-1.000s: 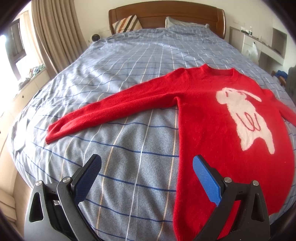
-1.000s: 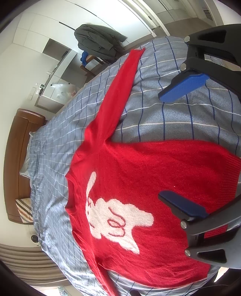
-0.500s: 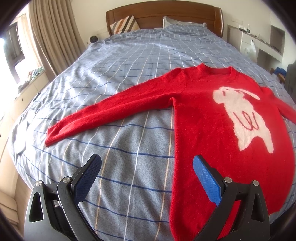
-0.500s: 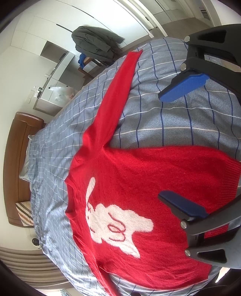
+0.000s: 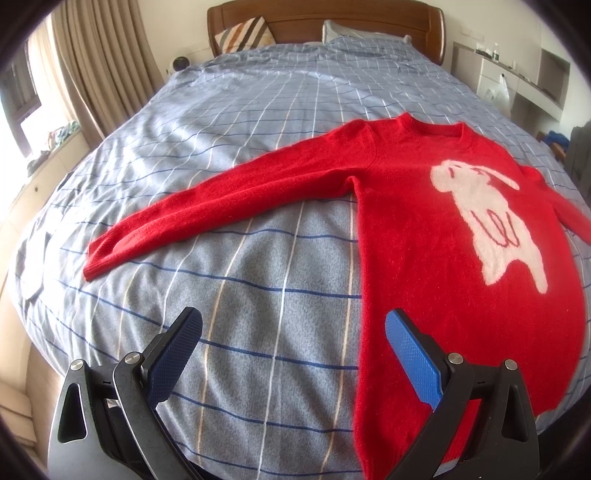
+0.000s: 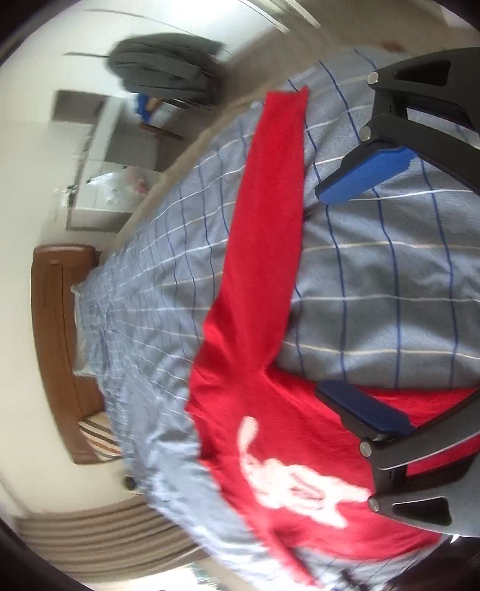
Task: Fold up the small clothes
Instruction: 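Grasp the sleeve cuff with the right tool and fold it across the sweater body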
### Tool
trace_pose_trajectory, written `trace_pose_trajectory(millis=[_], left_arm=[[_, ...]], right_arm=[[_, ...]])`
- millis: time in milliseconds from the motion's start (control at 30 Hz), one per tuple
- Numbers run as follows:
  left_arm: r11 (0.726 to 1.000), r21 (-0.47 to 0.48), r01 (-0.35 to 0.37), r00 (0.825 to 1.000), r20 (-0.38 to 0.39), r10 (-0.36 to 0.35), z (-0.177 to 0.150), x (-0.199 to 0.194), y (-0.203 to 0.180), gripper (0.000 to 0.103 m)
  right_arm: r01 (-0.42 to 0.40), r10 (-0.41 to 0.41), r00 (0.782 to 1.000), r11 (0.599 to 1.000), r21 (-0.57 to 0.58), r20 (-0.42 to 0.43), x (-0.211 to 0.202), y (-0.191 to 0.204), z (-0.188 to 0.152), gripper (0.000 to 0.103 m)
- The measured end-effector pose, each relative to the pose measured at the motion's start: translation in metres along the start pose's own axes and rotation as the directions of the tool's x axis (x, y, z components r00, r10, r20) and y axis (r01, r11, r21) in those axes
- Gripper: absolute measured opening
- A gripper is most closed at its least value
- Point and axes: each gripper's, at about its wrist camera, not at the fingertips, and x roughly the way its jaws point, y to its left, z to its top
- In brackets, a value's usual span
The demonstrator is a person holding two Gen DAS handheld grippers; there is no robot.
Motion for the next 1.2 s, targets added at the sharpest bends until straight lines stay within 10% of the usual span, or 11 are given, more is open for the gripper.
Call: trace_pose_trajectory(millis=[167, 333, 400, 600, 700, 867, 1200], left_arm=[[0.999, -0.036, 0.014, 1.000, -0.009, -0.015, 0.002, 0.004, 0.004, 0.100], [1.000, 0.008, 0.001, 1.000, -0.026, -0.001, 0.004, 0.012, -0.006, 0.100], [1.000, 0.023, -0.001, 1.000, -0.030, 0.001, 0.004, 0.013, -0.011, 0.100], [1.000, 0.007, 0.012, 0.999, -0.032, -0.012, 0.000, 0.017, -0.006, 0.100], [1.000, -0.025, 0.018, 1.000, -0.018, -0.019, -0.003, 0.021, 0.007, 0.100], [0.999, -0.052, -0.015, 1.000, 0.010, 0.015, -0.011, 0.035, 0.025, 0.100], [0.987, -0.161, 0.015, 0.999, 0.050, -0.007, -0.036, 0.045, 0.060, 0.100]], right_arm=[[-0.200, 0.208, 0.977, 0.780, 0.593, 0.056, 0.034, -0.170, -0.006, 0.089], [-0.300, 0.215, 0.952, 0.526, 0.796, 0.217, 0.053, -0.240, -0.040, 0.053], [-0.314, 0.207, 0.948, 0.486, 0.815, 0.242, 0.063, -0.247, -0.041, 0.037], [-0.229, 0.162, 0.972, 0.526, 0.819, 0.168, 0.090, -0.245, -0.021, 0.006], [-0.193, 0.121, 0.981, 0.670, 0.716, 0.152, 0.071, -0.216, 0.019, 0.006], [-0.334, 0.284, 0.941, 0.871, 0.360, 0.187, 0.021, -0.078, 0.114, 0.006], [-0.556, 0.545, 0.830, 0.825, -0.101, -0.124, 0.056, 0.235, 0.122, 0.006]])
